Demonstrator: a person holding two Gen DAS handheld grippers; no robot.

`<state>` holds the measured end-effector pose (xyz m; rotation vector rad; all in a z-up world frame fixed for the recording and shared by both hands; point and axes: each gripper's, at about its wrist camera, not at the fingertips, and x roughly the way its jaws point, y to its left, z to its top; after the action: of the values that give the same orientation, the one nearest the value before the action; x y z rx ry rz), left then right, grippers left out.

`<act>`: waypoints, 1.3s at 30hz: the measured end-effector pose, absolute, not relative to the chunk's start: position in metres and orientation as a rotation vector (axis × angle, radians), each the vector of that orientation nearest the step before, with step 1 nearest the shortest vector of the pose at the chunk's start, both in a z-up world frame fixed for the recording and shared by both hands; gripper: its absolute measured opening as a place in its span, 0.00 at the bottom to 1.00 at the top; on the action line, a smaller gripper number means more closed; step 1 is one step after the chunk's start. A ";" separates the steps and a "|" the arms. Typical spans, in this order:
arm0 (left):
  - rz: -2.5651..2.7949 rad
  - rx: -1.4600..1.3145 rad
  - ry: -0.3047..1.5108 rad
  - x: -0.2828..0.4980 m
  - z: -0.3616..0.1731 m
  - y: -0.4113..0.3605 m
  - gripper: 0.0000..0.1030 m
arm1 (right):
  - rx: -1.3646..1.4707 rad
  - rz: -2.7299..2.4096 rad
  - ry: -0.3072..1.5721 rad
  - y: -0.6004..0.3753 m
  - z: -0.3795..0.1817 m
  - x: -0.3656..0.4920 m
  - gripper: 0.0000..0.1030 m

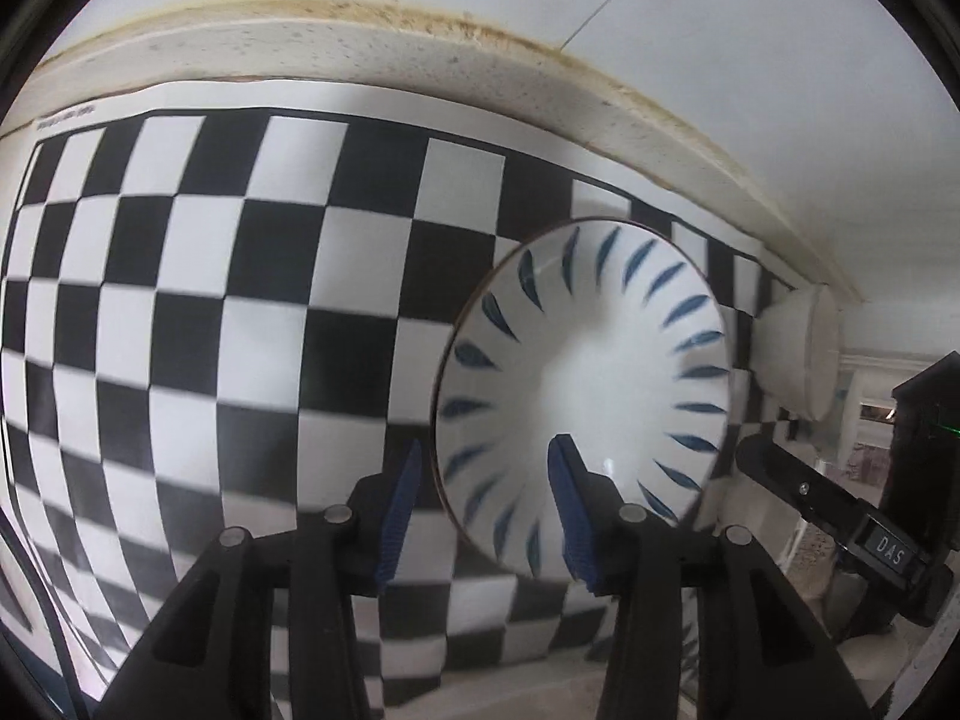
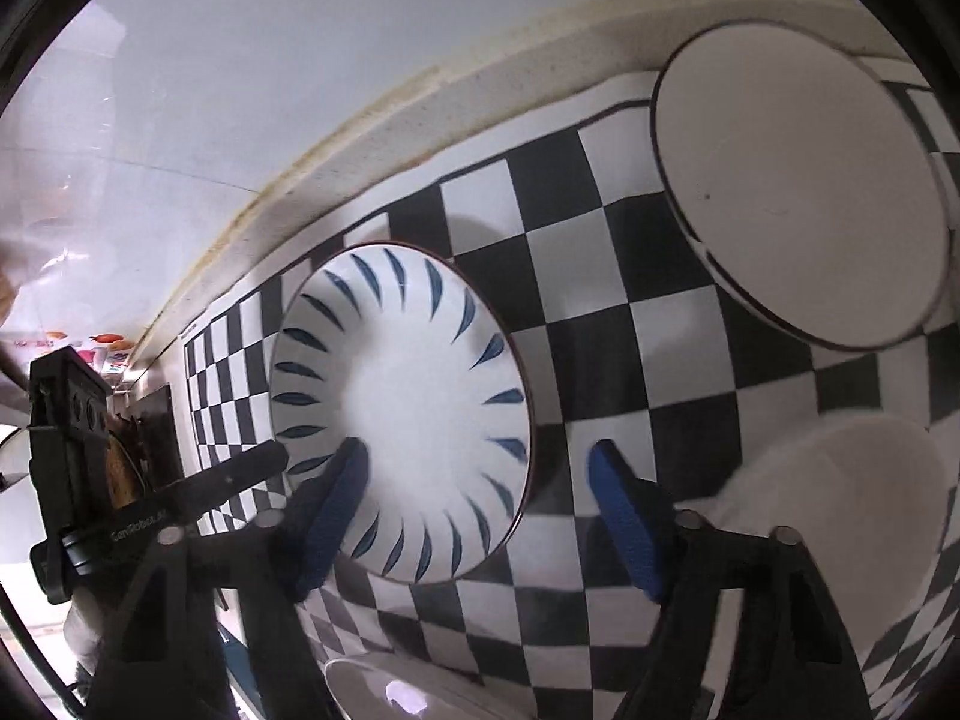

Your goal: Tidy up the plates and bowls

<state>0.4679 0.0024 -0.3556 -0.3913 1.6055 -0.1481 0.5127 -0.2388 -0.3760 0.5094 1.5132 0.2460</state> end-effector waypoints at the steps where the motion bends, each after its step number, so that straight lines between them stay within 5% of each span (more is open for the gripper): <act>1: -0.153 -0.383 1.611 0.470 -0.358 0.001 0.38 | 0.487 0.243 1.511 -0.237 -0.377 0.516 0.63; 5: -0.165 -0.350 1.614 0.477 -0.367 -0.006 0.36 | 0.449 0.257 1.512 -0.232 -0.377 0.523 0.60; 7: -0.161 -0.321 1.613 0.479 -0.370 -0.009 0.34 | 0.443 0.278 1.519 -0.228 -0.378 0.526 0.45; 14: -0.149 -0.311 1.606 0.481 -0.378 -0.003 0.18 | 0.395 0.254 1.558 -0.220 -0.397 0.524 0.30; 16: -0.148 -0.310 1.603 0.481 -0.380 -0.001 0.15 | 0.360 0.221 1.557 -0.219 -0.401 0.524 0.15; 39: -0.160 -0.262 1.484 0.451 -0.336 -0.002 0.14 | 0.357 0.292 1.426 -0.219 -0.355 0.496 0.12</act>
<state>0.4507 -0.0020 -0.3360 -0.2619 1.4840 -0.1605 0.4962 -0.2191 -0.3552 0.3571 1.4257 0.2923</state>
